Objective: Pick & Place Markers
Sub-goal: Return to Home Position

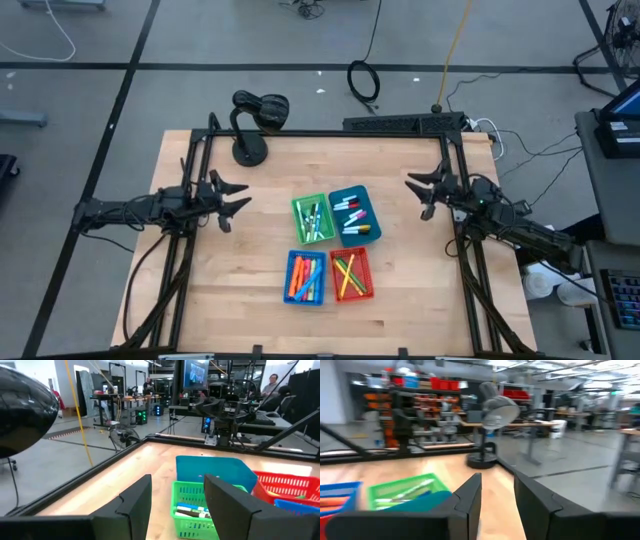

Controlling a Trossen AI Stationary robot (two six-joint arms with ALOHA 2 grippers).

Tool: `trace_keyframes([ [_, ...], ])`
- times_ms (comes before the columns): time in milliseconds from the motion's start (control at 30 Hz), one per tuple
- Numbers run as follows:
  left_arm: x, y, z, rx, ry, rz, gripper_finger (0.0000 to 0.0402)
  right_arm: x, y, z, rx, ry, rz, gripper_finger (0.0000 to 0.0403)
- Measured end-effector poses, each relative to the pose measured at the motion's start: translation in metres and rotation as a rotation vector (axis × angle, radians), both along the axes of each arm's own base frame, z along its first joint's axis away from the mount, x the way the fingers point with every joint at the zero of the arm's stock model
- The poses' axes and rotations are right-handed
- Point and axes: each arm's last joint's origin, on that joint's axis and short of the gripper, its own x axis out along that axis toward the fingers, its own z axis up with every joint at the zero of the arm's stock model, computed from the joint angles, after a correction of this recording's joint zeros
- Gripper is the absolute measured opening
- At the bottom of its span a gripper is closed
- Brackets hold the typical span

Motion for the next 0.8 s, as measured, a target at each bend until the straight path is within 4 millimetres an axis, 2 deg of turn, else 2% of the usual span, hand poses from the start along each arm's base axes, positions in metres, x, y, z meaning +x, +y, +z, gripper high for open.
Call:
trace_keyframes([
  [167,0.0,0.0,0.0003,0.036,0.007,0.002,0.0184,0.0011,0.0035,-0.0003,0.01,0.0,0.127,0.0102],
  [500,-0.0001,0.0003,0.0013,0.027,-0.007,0.011,0.0184,0.0015,0.0033,-0.0041,0.161,-0.006,0.136,0.0102],
  [800,-0.0001,0.0003,0.0015,0.027,-0.009,0.011,0.0184,0.0015,0.0033,-0.0034,0.17,-0.018,0.138,0.0102],
])
